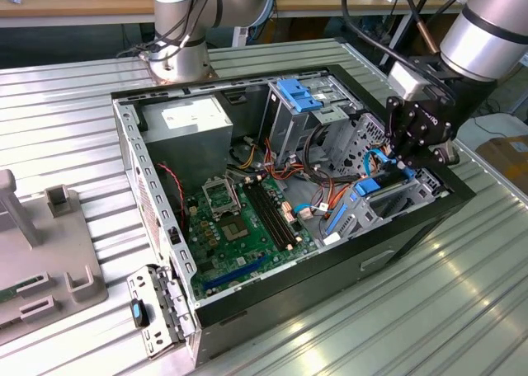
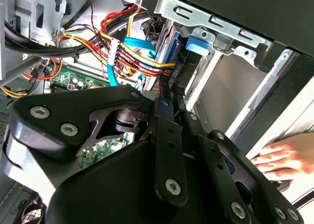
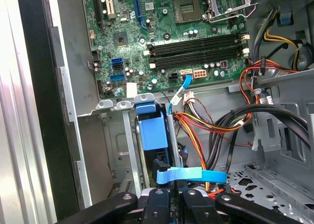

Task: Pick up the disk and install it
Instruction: 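Insert the first disk wire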

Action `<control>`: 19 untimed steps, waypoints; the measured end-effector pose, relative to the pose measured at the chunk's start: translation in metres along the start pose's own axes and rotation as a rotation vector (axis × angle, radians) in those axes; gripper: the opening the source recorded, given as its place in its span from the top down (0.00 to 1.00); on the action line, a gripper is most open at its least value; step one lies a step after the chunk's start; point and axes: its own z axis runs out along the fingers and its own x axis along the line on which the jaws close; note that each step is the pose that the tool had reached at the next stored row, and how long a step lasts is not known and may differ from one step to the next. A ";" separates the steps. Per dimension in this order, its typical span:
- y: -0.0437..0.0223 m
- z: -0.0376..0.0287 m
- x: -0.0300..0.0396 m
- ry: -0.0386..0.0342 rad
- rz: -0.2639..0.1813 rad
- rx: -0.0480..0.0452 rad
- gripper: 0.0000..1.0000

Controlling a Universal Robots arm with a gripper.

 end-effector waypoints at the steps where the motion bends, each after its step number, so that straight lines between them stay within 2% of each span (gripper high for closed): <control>1: 0.0000 0.0008 0.0000 -0.0002 0.000 0.0000 0.84; 19: -0.0001 0.0050 0.0003 0.0001 0.000 0.0000 0.84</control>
